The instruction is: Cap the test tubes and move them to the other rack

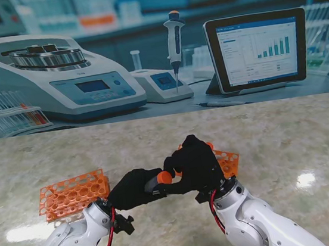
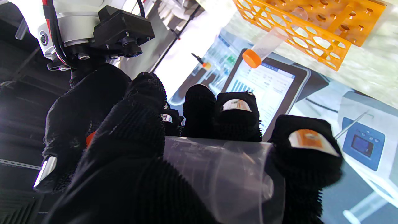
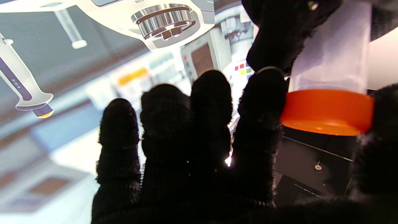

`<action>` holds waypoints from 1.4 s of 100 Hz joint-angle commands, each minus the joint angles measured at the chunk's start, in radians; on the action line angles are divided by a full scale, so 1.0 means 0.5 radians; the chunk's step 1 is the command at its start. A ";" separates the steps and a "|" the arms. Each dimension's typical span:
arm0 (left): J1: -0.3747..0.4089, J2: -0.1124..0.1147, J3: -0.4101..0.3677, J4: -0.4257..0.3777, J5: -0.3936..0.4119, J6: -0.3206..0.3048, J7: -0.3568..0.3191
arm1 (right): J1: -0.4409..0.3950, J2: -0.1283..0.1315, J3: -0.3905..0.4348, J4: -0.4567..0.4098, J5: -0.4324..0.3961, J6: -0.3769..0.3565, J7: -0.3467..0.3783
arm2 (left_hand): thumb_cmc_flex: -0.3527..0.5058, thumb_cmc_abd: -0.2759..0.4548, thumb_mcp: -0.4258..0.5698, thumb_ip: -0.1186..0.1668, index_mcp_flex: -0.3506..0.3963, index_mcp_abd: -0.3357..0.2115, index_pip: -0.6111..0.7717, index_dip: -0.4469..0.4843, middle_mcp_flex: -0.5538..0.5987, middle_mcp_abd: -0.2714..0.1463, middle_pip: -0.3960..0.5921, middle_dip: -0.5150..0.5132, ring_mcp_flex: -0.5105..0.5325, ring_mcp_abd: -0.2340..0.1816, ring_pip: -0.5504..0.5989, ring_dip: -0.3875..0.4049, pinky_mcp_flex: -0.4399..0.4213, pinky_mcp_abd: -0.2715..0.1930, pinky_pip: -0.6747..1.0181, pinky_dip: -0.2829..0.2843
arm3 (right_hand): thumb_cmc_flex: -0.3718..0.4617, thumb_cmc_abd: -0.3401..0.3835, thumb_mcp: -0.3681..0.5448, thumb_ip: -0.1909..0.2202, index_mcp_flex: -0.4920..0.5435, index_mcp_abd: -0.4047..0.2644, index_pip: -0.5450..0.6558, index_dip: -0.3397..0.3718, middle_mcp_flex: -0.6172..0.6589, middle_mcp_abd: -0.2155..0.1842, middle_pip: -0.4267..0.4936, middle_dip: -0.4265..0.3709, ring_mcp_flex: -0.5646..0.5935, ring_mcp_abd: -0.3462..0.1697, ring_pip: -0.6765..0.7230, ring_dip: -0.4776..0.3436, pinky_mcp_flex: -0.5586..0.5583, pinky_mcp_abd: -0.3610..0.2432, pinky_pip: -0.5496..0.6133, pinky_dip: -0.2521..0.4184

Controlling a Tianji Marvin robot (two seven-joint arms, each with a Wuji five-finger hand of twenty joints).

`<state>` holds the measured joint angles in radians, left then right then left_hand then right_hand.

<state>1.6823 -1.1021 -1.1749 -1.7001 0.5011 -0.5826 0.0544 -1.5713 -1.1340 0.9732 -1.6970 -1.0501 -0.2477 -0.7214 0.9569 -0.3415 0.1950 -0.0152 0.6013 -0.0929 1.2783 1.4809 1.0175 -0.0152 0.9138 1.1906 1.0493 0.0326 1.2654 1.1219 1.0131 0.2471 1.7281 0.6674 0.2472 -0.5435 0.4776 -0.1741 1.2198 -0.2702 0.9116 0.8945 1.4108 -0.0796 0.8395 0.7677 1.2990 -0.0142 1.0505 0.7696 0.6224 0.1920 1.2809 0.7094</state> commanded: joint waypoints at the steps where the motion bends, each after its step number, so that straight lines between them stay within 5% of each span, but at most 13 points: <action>1: 0.010 -0.004 0.012 -0.033 0.005 -0.017 -0.005 | 0.002 -0.012 -0.003 0.027 0.014 0.028 0.012 | 0.059 0.067 0.006 -0.012 0.052 -0.180 0.145 0.132 -0.032 -0.078 -0.006 -0.010 -0.008 -0.039 -0.008 -0.018 0.029 -0.133 0.239 -0.009 | 0.169 0.041 0.302 0.093 0.139 -0.161 0.135 0.038 0.079 -0.029 0.140 0.031 0.041 -0.068 0.146 0.036 0.020 -0.033 0.079 0.049; 20: 0.010 -0.004 0.013 -0.034 0.005 -0.019 -0.005 | 0.016 -0.019 -0.016 0.027 0.046 0.059 0.047 | 0.059 0.066 0.006 -0.012 0.053 -0.178 0.145 0.131 -0.030 -0.079 -0.005 -0.010 -0.008 -0.041 -0.008 -0.018 0.029 -0.133 0.239 -0.009 | -0.003 0.085 0.368 0.076 0.168 -0.211 0.432 0.041 0.083 -0.053 0.407 -0.006 0.041 -0.077 0.331 0.045 0.060 -0.033 0.120 0.036; 42: 0.015 -0.004 0.008 -0.036 0.008 -0.024 -0.003 | 0.027 -0.022 -0.025 0.028 0.080 0.084 0.114 | 0.058 0.067 0.007 -0.012 0.051 -0.180 0.145 0.131 -0.029 -0.078 -0.004 -0.010 -0.007 -0.041 -0.007 -0.018 0.030 -0.134 0.239 -0.009 | -0.178 0.235 0.300 0.060 0.174 -0.322 0.601 0.068 0.083 -0.088 0.506 -0.047 0.040 -0.086 0.380 0.038 0.084 -0.041 0.131 0.019; 52: 0.017 -0.004 0.007 -0.038 0.009 -0.025 -0.003 | 0.024 -0.021 -0.020 0.026 0.094 0.087 0.143 | 0.060 0.066 0.007 -0.012 0.053 -0.179 0.145 0.131 -0.030 -0.077 -0.005 -0.010 -0.007 -0.041 -0.007 -0.018 0.030 -0.135 0.239 -0.009 | -0.245 0.331 0.181 0.069 0.147 -0.301 0.379 -0.025 0.080 -0.078 0.290 -0.139 0.038 -0.064 0.206 -0.030 0.033 -0.033 0.084 0.007; 57: 0.018 -0.004 0.006 -0.039 0.009 -0.025 -0.003 | 0.019 -0.021 -0.016 0.025 0.100 0.088 0.152 | 0.060 0.067 0.007 -0.012 0.052 -0.179 0.145 0.131 -0.030 -0.077 -0.005 -0.010 -0.007 -0.041 -0.007 -0.018 0.030 -0.136 0.239 -0.009 | -0.297 0.360 0.146 0.079 0.069 -0.251 0.169 -0.074 0.066 -0.056 0.039 -0.206 0.035 -0.039 -0.009 -0.099 -0.028 -0.020 0.023 0.000; 69: 0.019 -0.004 0.006 -0.040 0.011 -0.023 -0.002 | 0.011 -0.023 0.000 0.034 0.101 0.064 0.129 | 0.060 0.064 0.008 -0.012 0.052 -0.180 0.145 0.131 -0.030 -0.076 -0.005 -0.010 -0.007 -0.041 -0.007 -0.019 0.029 -0.135 0.239 -0.009 | -0.493 0.335 0.334 0.080 -0.161 -0.140 -0.136 -0.010 -0.106 -0.019 -0.304 -0.140 -0.042 -0.005 -0.445 -0.086 -0.150 0.025 -0.123 -0.017; 104: 0.018 -0.004 0.007 -0.040 0.011 -0.021 -0.002 | -0.078 -0.017 0.085 -0.023 0.064 0.002 0.051 | 0.059 0.065 0.008 -0.012 0.052 -0.178 0.145 0.131 -0.031 -0.077 -0.005 -0.010 -0.007 -0.041 -0.007 -0.019 0.029 -0.132 0.240 -0.009 | -0.548 0.353 0.364 0.089 -0.599 0.062 -0.662 -0.189 -0.441 0.033 -0.695 -0.210 -0.366 0.054 -0.907 -0.078 -0.308 0.073 -0.290 -0.040; 140: 0.014 -0.004 0.010 -0.038 0.010 -0.020 -0.002 | -0.182 -0.002 0.155 -0.102 -0.023 -0.066 -0.059 | 0.058 0.062 0.008 -0.012 0.054 -0.179 0.146 0.131 -0.031 -0.078 -0.005 -0.009 -0.008 -0.040 -0.007 -0.019 0.029 -0.134 0.240 -0.009 | -0.502 0.320 0.364 0.087 -0.764 0.129 -0.817 -0.315 -0.561 0.047 -0.852 -0.287 -0.430 0.058 -1.001 -0.086 -0.327 0.059 -0.296 -0.032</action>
<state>1.6858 -1.1041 -1.1712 -1.7142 0.5057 -0.5908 0.0564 -1.6480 -1.1374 1.0525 -1.7364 -1.0540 -0.2780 -0.7385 0.9569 -0.3414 0.1950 -0.0151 0.6012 -0.1187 1.2678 1.4806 1.0175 -0.0158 0.9138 1.1907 1.0494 0.0326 1.2654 1.1219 1.0044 0.2451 1.7365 0.6667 -0.0098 -0.4048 0.6355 -0.1532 0.8853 -0.2252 0.5239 0.7542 1.1596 -0.0696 0.4358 0.6354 1.1034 0.0119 0.5793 0.7316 0.4812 0.2136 1.1483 0.7055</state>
